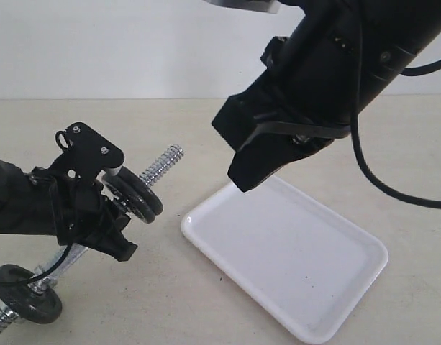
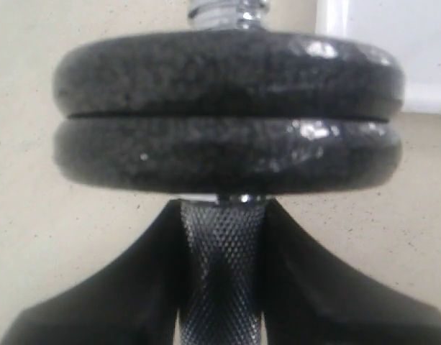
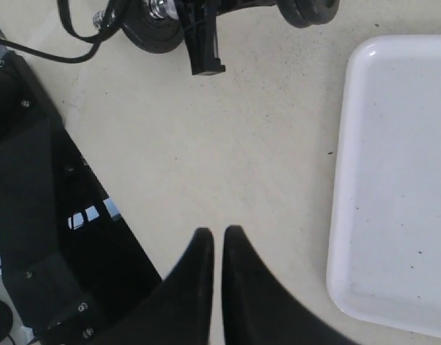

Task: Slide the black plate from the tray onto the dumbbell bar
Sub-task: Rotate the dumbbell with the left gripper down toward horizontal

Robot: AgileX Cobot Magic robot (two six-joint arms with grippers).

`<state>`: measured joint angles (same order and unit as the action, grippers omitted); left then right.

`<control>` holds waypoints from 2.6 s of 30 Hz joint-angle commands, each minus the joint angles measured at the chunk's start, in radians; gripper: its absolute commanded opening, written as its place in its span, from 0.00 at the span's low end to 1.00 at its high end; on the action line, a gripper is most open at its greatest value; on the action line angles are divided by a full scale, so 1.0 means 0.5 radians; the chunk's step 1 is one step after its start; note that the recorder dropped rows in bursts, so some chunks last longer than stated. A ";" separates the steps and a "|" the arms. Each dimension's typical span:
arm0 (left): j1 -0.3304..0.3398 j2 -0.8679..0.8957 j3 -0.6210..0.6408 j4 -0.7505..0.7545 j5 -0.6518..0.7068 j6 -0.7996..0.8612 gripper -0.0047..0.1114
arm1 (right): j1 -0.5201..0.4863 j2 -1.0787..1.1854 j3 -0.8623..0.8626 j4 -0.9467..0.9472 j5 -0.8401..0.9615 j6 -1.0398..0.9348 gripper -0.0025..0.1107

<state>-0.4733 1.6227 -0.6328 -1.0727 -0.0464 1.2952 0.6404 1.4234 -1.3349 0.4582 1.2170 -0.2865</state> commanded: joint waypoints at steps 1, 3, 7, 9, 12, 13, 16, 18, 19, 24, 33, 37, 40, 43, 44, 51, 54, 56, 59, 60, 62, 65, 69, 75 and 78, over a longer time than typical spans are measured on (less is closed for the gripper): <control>0.005 0.025 -0.059 -0.036 -0.181 -0.053 0.08 | -0.006 -0.011 -0.005 0.016 0.008 -0.007 0.02; 0.005 0.054 -0.059 -0.036 -0.186 -0.053 0.08 | -0.006 -0.011 -0.005 0.024 0.008 -0.007 0.02; 0.005 0.078 -0.059 -0.036 -0.228 -0.078 0.08 | -0.006 -0.011 -0.005 0.028 0.008 -0.007 0.02; 0.005 0.084 -0.063 -0.036 -0.228 -0.078 0.08 | -0.006 -0.011 -0.005 0.032 0.008 -0.007 0.02; 0.005 0.083 -0.063 -0.036 -0.231 -0.084 0.08 | -0.006 -0.011 -0.005 0.032 0.008 -0.007 0.02; 0.005 0.083 -0.063 -0.036 -0.231 -0.103 0.08 | -0.006 -0.011 -0.005 0.032 0.008 -0.007 0.02; 0.005 0.083 -0.063 -0.036 -0.215 -0.205 0.08 | -0.006 -0.011 -0.005 0.040 0.008 -0.007 0.02; 0.005 0.083 -0.063 -0.036 -0.170 -0.286 0.08 | -0.006 -0.011 -0.005 0.044 0.008 -0.007 0.02; 0.005 0.083 -0.063 -0.036 -0.152 -0.332 0.08 | -0.006 -0.011 -0.005 0.044 0.008 -0.007 0.02; 0.005 0.083 -0.063 -0.036 -0.097 -0.594 0.08 | -0.006 -0.011 -0.005 0.048 0.008 -0.007 0.02; 0.005 0.083 -0.059 -0.036 0.110 -1.006 0.08 | -0.006 -0.011 -0.005 0.056 0.008 -0.028 0.02; 0.005 0.083 -0.059 -0.036 0.169 -1.186 0.08 | -0.006 -0.011 -0.005 0.060 0.008 -0.028 0.02; 0.005 0.083 -0.059 -0.036 0.205 -1.376 0.08 | -0.006 -0.011 -0.005 0.060 0.008 -0.029 0.02; 0.005 0.083 -0.059 -0.096 0.290 -1.536 0.08 | -0.006 -0.011 -0.005 0.060 0.008 -0.050 0.02; 0.005 0.083 -0.059 -0.118 0.321 -1.550 0.08 | -0.006 -0.011 -0.005 0.060 0.008 -0.060 0.02; 0.005 0.083 -0.059 -0.202 0.400 -1.783 0.08 | -0.006 -0.011 -0.005 0.068 0.008 -0.075 0.02; 0.005 0.083 -0.046 -0.315 0.421 -1.902 0.08 | -0.006 -0.011 -0.005 0.069 0.008 -0.075 0.02; 0.005 0.083 -0.002 -0.546 0.421 -1.902 0.08 | -0.006 -0.011 -0.005 0.072 0.008 -0.075 0.02; 0.005 0.083 0.089 -0.779 0.403 -1.902 0.08 | -0.006 -0.011 -0.005 0.072 0.008 -0.083 0.02; 0.005 0.083 0.125 -0.849 0.393 -1.902 0.08 | -0.006 -0.011 -0.005 0.072 0.008 -0.083 0.02; 0.005 0.083 0.180 -0.915 0.388 -1.902 0.08 | -0.006 -0.011 -0.005 0.072 0.008 -0.088 0.02; 0.005 0.083 0.248 -1.030 0.386 -1.902 0.08 | -0.006 -0.011 -0.005 0.077 0.008 -0.088 0.02; 0.005 0.083 0.305 -1.077 0.406 -1.902 0.08 | -0.006 -0.011 -0.005 0.096 0.008 -0.088 0.02; -0.051 0.083 0.310 -1.121 0.421 -1.873 0.08 | -0.006 -0.011 -0.005 0.159 0.008 -0.114 0.02; -0.080 0.083 0.310 -1.121 0.394 -1.873 0.08 | -0.006 -0.011 -0.005 0.169 0.008 -0.129 0.02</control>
<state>-0.4901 1.6413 -0.5070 -1.6341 0.1330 0.3650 0.6404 1.4234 -1.3349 0.5318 1.2205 -0.3352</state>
